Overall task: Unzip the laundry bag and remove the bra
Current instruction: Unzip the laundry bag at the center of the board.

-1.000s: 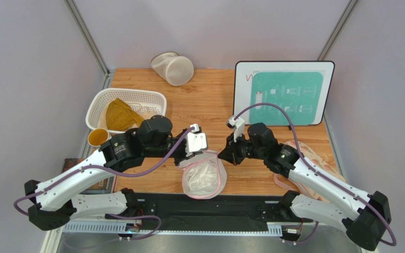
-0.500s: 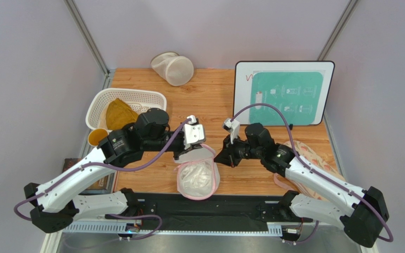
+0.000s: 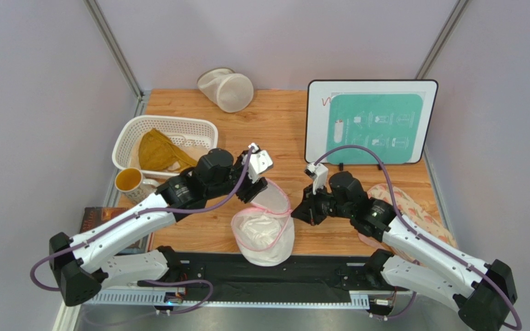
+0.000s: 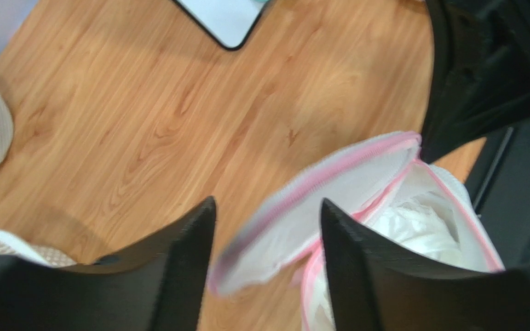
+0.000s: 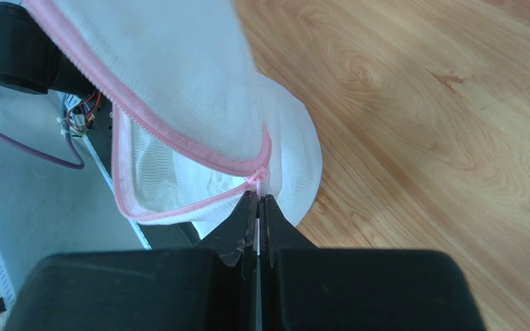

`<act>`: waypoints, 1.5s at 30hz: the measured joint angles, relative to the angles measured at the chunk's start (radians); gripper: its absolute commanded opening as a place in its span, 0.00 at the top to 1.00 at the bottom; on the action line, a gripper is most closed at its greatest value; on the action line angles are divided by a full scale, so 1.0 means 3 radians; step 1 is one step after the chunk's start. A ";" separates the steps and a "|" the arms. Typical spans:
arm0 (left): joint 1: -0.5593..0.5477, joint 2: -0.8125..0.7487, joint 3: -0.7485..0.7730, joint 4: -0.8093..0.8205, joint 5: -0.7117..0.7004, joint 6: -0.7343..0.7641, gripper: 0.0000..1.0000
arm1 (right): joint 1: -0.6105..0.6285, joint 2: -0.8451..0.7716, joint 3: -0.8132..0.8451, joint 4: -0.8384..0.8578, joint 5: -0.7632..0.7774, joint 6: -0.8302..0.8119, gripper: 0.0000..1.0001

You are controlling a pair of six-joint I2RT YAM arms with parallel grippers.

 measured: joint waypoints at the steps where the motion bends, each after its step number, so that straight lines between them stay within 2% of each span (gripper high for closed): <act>1: 0.0001 0.0075 0.0022 0.0024 -0.0098 -0.0071 0.01 | 0.0000 0.0015 -0.0017 -0.0004 0.0028 0.0034 1.00; 7: 0.0006 0.0445 0.0266 0.0003 -0.0520 -0.0252 0.00 | 0.0000 0.0107 -0.0036 -0.0004 0.0163 0.0205 1.00; 12: -0.0097 0.0214 0.0287 -0.0031 -0.0706 -0.0362 0.00 | 0.0000 0.0127 -0.0034 -0.0005 0.0248 0.0291 1.00; 16: -0.0284 -0.0181 0.0183 0.0075 -0.0437 -0.0460 0.00 | 0.0000 0.0145 -0.0033 -0.0018 0.0281 0.0319 1.00; 19: -0.0320 -0.0202 0.0135 0.0121 -0.0235 -0.0549 0.00 | 0.0000 0.0145 -0.0033 -0.0025 0.0287 0.0331 1.00; 29: -0.0540 0.0534 -0.0122 0.0104 -0.0074 -0.0865 0.00 | 0.0000 0.0145 -0.0034 -0.0025 0.0286 0.0342 1.00; 40: -0.0626 0.0777 -0.0120 0.0163 -0.0113 -0.0987 0.02 | 0.0000 0.0141 -0.0034 -0.0024 0.0285 0.0343 1.00; 41: -0.0641 0.0806 -0.0120 0.0182 -0.0112 -0.0997 0.04 | 0.0000 0.0141 -0.0034 -0.0025 0.0284 0.0343 1.00; 42: -0.0651 0.0830 -0.0120 0.0193 -0.0111 -0.1008 0.20 | 0.0000 0.0141 -0.0034 -0.0024 0.0285 0.0343 1.00; 44: -0.0678 0.0907 -0.0118 0.0209 -0.0098 -0.1041 0.43 | 0.0000 0.0141 -0.0034 -0.0024 0.0284 0.0342 1.00; 45: -0.0690 0.0944 -0.0118 0.0215 -0.0094 -0.1061 0.65 | 0.0000 0.0141 -0.0034 -0.0024 0.0284 0.0342 1.00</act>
